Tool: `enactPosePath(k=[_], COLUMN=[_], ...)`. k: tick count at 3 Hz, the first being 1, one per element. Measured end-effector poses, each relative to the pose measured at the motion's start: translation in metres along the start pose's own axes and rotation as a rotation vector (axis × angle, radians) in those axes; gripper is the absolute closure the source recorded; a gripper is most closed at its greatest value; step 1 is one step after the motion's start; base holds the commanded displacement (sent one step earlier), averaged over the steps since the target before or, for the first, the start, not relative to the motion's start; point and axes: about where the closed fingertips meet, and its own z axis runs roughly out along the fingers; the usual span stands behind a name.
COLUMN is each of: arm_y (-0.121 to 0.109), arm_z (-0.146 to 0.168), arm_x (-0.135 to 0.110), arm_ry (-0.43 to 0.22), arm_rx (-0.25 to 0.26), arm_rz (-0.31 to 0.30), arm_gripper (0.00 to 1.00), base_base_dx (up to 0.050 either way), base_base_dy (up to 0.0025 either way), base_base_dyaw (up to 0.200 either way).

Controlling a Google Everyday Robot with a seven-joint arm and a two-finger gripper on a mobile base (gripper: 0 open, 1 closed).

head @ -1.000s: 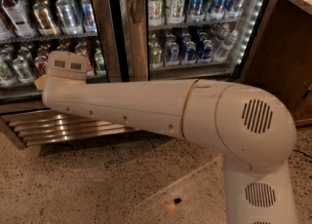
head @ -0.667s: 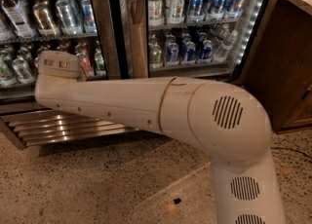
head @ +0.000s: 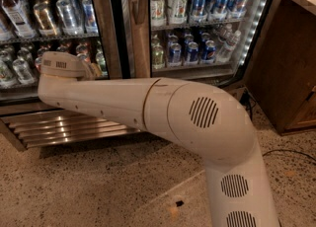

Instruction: Open right fridge door

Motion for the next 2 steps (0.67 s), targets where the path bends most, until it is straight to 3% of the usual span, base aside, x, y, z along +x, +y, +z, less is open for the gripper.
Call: enactPosePath(k=[1,2], arm_y=[-0.006,-0.011], arm_z=[0.017,0.03], arm_x=[0.004,0.01], arm_ry=[0.021,0.04], arm_rx=[0.039,0.059], arm_rz=[0.021,0.053], arm_gripper=[0.0,0.18], base_base_dx=[0.0,0.0], base_base_dy=[0.0,0.0], base_base_dyaw=[0.0,0.0])
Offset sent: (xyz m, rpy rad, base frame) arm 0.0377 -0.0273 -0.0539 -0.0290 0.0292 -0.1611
